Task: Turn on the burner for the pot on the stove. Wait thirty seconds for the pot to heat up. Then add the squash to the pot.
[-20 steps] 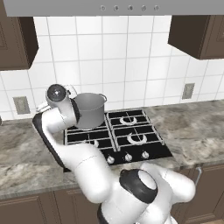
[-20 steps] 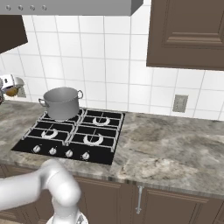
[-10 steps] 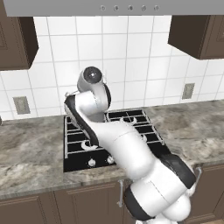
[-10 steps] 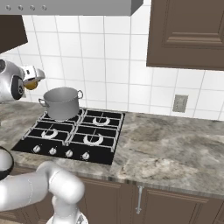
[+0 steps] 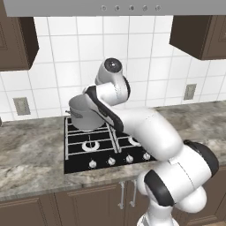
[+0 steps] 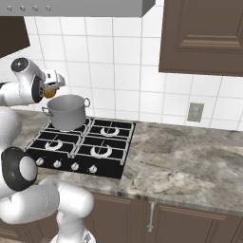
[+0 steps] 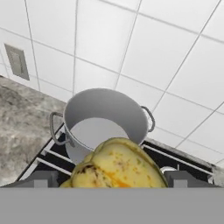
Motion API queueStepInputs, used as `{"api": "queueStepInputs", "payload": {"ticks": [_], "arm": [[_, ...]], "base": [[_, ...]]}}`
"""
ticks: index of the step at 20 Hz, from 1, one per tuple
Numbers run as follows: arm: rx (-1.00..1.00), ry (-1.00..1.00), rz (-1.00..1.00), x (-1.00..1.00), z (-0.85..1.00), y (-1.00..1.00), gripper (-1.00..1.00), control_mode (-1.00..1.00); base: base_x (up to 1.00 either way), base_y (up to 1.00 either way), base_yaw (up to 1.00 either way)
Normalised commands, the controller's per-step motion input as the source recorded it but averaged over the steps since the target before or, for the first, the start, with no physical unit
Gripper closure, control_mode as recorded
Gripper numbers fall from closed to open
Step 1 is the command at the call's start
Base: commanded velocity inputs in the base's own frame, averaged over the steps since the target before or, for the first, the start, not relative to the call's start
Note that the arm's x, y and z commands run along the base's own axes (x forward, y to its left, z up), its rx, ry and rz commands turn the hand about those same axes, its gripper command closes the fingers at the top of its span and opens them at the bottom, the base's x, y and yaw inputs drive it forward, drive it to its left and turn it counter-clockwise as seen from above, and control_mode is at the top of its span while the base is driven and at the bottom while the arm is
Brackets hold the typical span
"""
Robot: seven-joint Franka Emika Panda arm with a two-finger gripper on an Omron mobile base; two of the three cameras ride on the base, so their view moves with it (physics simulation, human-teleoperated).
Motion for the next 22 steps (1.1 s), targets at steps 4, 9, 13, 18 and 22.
{"api": "queueStepInputs", "payload": {"ticks": [4,9,13,18,22], "arm": [[0.0,0.0,0.0,0.1,0.0,-0.03,1.0,-1.0],[0.0,0.04,0.0,0.29,0.0,0.0,1.0,-1.0],[0.0,0.24,0.0,0.41,0.0,0.08,1.0,-1.0],[-0.04,0.36,0.0,0.37,0.0,0.21,1.0,-1.0],[-0.08,0.25,0.0,0.32,-0.07,0.21,1.0,-1.0]], "base": [[0.0,0.0,0.0],[0.0,0.0,0.0],[0.0,0.0,0.0],[0.0,0.0,0.0],[0.0,0.0,0.0]]}}
